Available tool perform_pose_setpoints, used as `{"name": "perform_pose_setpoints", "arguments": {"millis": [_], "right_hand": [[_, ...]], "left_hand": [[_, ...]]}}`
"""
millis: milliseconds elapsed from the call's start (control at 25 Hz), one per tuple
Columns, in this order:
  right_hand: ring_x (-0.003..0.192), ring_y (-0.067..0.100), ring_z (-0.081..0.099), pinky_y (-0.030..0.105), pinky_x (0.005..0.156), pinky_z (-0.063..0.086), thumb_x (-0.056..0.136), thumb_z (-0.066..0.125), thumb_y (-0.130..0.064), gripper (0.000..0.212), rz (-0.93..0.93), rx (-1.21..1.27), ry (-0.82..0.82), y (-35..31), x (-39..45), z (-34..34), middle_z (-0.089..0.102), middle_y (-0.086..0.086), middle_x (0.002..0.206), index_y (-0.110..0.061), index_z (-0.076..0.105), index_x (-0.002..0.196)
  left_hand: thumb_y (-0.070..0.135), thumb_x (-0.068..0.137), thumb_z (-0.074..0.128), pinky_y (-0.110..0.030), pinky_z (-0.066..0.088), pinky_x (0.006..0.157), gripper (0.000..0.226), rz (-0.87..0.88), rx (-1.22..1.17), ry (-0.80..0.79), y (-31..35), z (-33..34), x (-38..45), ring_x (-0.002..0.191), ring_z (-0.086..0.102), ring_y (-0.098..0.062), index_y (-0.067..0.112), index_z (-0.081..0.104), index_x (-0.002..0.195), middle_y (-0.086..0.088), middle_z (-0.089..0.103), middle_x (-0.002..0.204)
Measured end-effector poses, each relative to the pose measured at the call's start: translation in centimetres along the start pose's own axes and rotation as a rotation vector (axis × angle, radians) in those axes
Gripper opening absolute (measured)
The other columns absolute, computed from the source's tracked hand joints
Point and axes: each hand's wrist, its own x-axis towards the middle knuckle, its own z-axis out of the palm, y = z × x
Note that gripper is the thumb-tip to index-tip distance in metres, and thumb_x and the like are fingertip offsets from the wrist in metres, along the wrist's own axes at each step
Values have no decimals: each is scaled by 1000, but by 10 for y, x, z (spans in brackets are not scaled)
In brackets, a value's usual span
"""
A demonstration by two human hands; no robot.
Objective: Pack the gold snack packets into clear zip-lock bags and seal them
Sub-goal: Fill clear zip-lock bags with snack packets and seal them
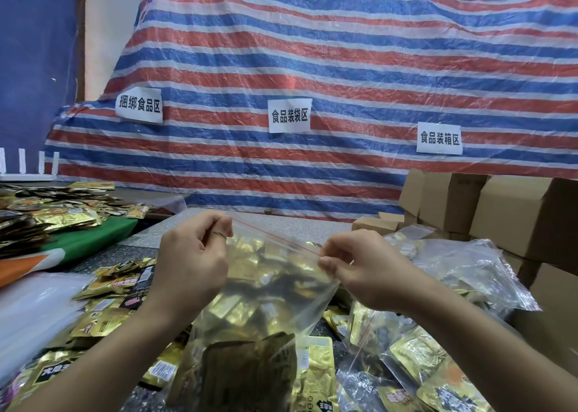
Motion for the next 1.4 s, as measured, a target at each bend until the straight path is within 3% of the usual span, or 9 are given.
{"name": "perform_pose_setpoints", "arguments": {"millis": [360, 640, 760, 880, 960, 1160, 1240, 1400], "right_hand": [[53, 3, 47, 22, 49, 40, 96, 64, -24, 19, -23, 52, 11, 18, -5, 1, 59, -7, 64, -29, 62, 77], [58, 4, 47, 22, 53, 40, 98, 61, -24, 20, -96, -20, 0, 21, -6, 1, 57, -7, 68, -29, 57, 79], [62, 1, 50, 18, 58, 43, 98, 59, -23, 19, -99, 20, -20, 23, -6, 0, 59, -7, 71, -28, 58, 80], [66, -3, 53, 16, 61, 44, 98, 58, -24, 17, -82, 98, 3, 22, -3, 4, 61, -10, 74, -30, 63, 84], [61, 0, 52, 17, 57, 42, 97, 61, -24, 17, -101, 115, 49, 21, -1, 7, 60, -11, 68, -32, 65, 83], [53, 7, 53, 25, 51, 44, 96, 64, -24, 18, -121, 145, 120, 21, 1, 7, 61, -6, 60, -22, 69, 79], [55, 10, 54, 31, 55, 47, 96, 63, -24, 18, -108, 144, 121, 20, 3, 7, 62, -4, 62, -20, 68, 80], [75, 13, 61, 37, 71, 54, 101, 53, -25, 18, -47, 101, 51, 16, 3, 11, 65, -5, 81, -26, 59, 85]], "left_hand": [[18, 100, 52, -16, 21, 40, 26, -13, 6, 37, -7, -1, 0, 41, 38, -8, 16, 60, 75, 8, 41, 51], [24, 100, 50, -18, 21, 37, 28, -32, -13, 20, -11, 3, -3, 39, 36, -9, 19, 59, 74, 7, 43, 47], [30, 100, 48, -21, 29, 41, 30, -64, -50, -11, -14, 7, -5, 44, 42, -8, 21, 60, 75, -2, 48, 53], [29, 102, 46, -29, 47, 57, 32, -185, -223, -18, -15, 11, -3, 56, 56, -7, 18, 64, 78, -1, 62, 65], [28, 103, 45, -34, 50, 63, 34, -269, -318, -13, -18, 14, -3, 60, 60, -11, 13, 65, 80, -1, 66, 67], [45, 88, 53, -24, 51, 56, 36, -372, -501, -82, -29, 12, -11, 61, 62, -15, 11, 66, 88, -5, 68, 72], [39, 78, 64, -22, 52, 56, 28, -443, -543, -104, -32, 11, -11, 59, 61, -14, 16, 70, 92, -2, 70, 70], [29, 74, 66, -17, 50, 49, 19, -476, -607, -105, -30, 15, -12, 53, 60, -10, 14, 76, 82, -5, 71, 69]]}}
